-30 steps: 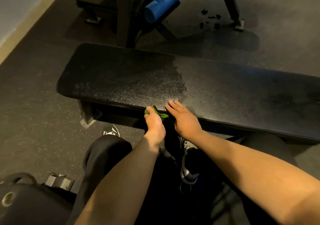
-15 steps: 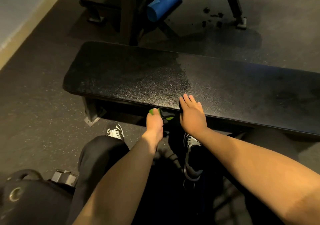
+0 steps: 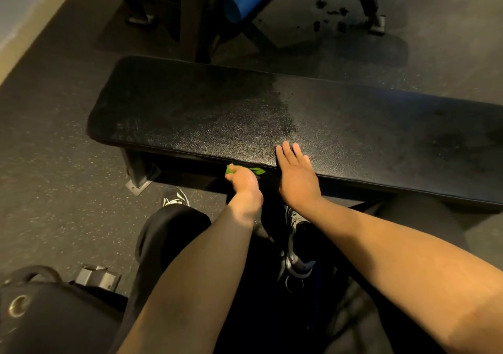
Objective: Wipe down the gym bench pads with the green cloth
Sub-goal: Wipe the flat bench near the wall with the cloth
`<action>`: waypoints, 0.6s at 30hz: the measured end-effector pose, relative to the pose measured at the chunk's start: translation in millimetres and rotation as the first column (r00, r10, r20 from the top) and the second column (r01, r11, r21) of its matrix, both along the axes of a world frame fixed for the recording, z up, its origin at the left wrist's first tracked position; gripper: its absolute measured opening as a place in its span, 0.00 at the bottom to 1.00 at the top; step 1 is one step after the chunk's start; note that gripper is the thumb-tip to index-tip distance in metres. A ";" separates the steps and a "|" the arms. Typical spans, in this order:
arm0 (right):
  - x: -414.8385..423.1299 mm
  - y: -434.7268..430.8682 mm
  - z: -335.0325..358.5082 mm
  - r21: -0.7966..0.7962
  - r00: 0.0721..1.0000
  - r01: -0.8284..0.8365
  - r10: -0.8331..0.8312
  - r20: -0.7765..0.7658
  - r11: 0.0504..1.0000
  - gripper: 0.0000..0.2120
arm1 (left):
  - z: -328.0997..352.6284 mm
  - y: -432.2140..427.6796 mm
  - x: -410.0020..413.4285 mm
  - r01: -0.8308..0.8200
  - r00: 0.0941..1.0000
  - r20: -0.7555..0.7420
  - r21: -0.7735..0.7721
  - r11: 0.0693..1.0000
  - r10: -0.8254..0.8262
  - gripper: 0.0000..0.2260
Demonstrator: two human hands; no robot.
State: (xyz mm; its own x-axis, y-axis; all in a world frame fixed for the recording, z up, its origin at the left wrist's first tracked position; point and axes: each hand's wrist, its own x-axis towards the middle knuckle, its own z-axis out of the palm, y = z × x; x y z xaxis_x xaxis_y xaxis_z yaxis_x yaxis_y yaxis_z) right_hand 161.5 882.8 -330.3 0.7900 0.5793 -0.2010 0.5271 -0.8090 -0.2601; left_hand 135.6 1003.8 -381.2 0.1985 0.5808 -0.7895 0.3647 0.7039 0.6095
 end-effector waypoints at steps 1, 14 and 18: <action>0.8 -1.0 -0.2 0.008 1.000 -0.003 0.003 -0.001 1.000 0.41 | -10.5 -6.7 2.7 -0.009 1.000 -0.002 -0.002 1.000 0.009 0.25; 0.6 -26.4 4.1 -0.064 1.000 0.021 -0.020 0.021 0.998 0.41 | 10.2 -26.0 -1.4 0.078 0.997 0.004 0.016 0.997 -0.078 0.24; -4.6 -23.7 4.4 -0.098 0.998 0.045 -0.042 0.036 0.994 0.40 | 16.6 -5.5 -0.5 0.091 0.995 -0.039 0.071 0.993 -0.088 0.24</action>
